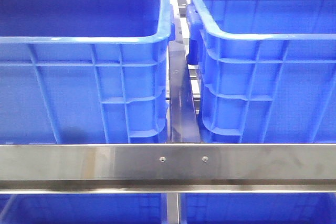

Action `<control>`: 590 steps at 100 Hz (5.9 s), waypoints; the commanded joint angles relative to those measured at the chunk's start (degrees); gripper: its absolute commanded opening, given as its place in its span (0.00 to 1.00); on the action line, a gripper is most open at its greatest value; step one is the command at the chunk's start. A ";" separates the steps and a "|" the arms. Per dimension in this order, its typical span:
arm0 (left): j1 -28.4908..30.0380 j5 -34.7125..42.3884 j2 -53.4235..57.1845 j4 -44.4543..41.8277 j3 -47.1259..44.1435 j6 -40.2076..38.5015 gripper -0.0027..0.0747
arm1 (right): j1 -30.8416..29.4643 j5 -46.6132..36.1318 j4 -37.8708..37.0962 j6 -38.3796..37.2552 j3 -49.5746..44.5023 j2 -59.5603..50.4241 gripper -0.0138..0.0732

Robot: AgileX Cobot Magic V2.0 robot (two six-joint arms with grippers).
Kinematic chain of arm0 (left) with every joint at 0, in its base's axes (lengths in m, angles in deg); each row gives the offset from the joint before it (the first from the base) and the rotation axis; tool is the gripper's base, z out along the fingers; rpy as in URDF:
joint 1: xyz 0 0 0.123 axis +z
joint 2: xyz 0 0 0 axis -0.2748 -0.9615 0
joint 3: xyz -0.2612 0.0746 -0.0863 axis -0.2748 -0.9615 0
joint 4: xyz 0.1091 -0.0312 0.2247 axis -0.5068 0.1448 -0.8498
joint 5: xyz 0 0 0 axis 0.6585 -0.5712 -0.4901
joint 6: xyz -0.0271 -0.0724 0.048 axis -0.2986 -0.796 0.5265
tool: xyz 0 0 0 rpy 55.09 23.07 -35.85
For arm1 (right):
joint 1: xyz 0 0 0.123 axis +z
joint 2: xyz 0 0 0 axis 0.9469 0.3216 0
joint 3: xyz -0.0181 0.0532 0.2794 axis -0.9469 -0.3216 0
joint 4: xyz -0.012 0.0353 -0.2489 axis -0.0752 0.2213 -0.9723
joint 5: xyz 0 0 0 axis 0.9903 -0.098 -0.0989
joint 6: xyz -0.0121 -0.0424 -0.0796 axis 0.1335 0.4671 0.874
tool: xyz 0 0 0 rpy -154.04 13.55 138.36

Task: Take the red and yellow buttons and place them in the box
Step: 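Lower the red button into the empty crate and open the right gripper, then move the left gripper down to a yellow button in the crate, then grasp the yellow mushroom button with the left gripper and lift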

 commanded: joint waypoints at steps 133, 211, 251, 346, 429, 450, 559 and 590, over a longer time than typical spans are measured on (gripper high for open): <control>0.04 4.74 -5.29 0.26 3.84 0.19 0.77 | -0.22 0.85 -0.67 0.64 -15.55 -25.12 0.08; 2.86 1.58 -56.57 -2.65 34.09 0.19 0.77 | -0.22 2.02 -0.61 0.64 -15.55 -25.12 0.08; 2.89 2.31 -66.01 -4.16 36.32 0.19 0.77 | -0.22 2.28 -0.61 0.64 -15.55 -25.12 0.08; 3.10 4.62 -69.80 -4.16 36.32 -0.03 0.01 | -0.22 3.00 -0.61 0.64 -15.55 -25.05 0.08; -14.13 1.10 -34.21 -0.33 24.61 -0.03 0.01 | -0.22 3.00 -0.61 0.64 -15.55 -25.05 0.08; -27.02 1.38 -27.45 -0.33 21.12 -0.03 0.01 | -0.22 3.06 -0.61 0.64 -15.55 -25.05 0.08; -36.70 1.51 -26.52 -0.33 20.86 -0.03 0.01 | -0.22 32.43 31.38 -0.86 -14.51 -22.69 0.76; -36.70 1.51 -26.52 -0.33 20.86 -0.03 0.01 | 0.08 50.03 31.38 -7.59 -5.94 -7.80 0.76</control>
